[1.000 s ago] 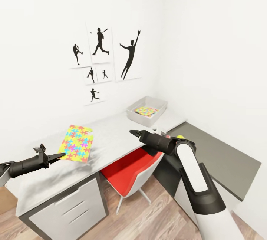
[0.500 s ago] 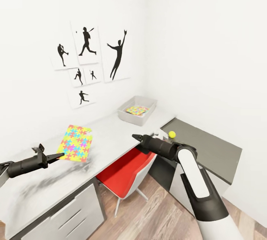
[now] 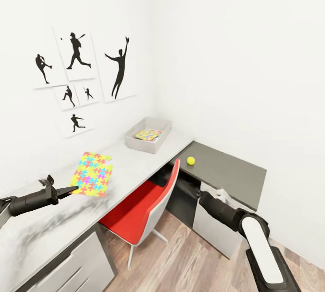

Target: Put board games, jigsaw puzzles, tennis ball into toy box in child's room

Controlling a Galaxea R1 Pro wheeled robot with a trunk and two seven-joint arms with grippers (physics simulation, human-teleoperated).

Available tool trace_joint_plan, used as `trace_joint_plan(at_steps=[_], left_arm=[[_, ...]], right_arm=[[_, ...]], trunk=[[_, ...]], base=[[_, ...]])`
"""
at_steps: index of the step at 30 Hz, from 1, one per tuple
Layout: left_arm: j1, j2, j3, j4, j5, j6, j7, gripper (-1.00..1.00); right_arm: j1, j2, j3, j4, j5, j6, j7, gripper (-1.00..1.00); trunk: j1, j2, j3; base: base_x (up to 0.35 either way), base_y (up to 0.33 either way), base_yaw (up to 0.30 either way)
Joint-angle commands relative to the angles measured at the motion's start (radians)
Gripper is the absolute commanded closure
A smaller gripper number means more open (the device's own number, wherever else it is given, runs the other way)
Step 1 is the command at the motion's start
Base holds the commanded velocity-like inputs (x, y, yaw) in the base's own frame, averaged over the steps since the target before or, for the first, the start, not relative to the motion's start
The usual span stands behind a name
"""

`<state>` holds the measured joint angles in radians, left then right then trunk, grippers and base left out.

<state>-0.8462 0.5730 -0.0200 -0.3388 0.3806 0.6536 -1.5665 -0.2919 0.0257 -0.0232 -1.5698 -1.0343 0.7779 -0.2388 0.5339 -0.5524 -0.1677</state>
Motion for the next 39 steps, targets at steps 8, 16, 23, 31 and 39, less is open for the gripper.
trace_joint_plan(at_steps=[8, 16, 23, 31, 39], left_arm=[[-0.001, 0.001, -0.002, 0.000, 0.003, 0.010, -0.004, 1.00], [0.000, 0.001, -0.003, 0.000, 0.003, 0.011, -0.004, 1.00], [-0.001, 0.002, 0.000, 0.000, 0.003, 0.011, -0.004, 1.00], [0.000, 0.002, 0.000, 0.000, 0.003, 0.012, -0.004, 1.00], [-0.001, 0.002, 0.001, 0.000, 0.003, 0.012, -0.004, 1.00]], right_arm=[[0.036, 0.014, 0.017, 0.218, 0.085, -0.161, -0.008, -1.00], [0.037, 0.015, 0.033, 0.278, 0.104, -0.217, -0.008, -1.00], [0.037, 0.004, 0.034, 0.328, 0.104, -0.262, -0.005, -1.00], [0.037, 0.002, 0.031, 0.353, 0.104, -0.267, -0.006, -1.00], [0.037, 0.003, 0.022, 0.370, 0.103, -0.267, -0.005, -1.00]], trunk=[[0.000, -0.002, 0.001], [0.000, -0.002, 0.001], [0.000, -0.002, 0.001], [0.000, -0.002, 0.001], [-0.030, 0.054, 0.026]], base=[[0.000, 0.000, -0.244], [0.000, 0.000, -0.026], [0.036, 0.046, 0.000], [0.038, 0.040, 0.000], [0.001, 0.001, 0.000]])
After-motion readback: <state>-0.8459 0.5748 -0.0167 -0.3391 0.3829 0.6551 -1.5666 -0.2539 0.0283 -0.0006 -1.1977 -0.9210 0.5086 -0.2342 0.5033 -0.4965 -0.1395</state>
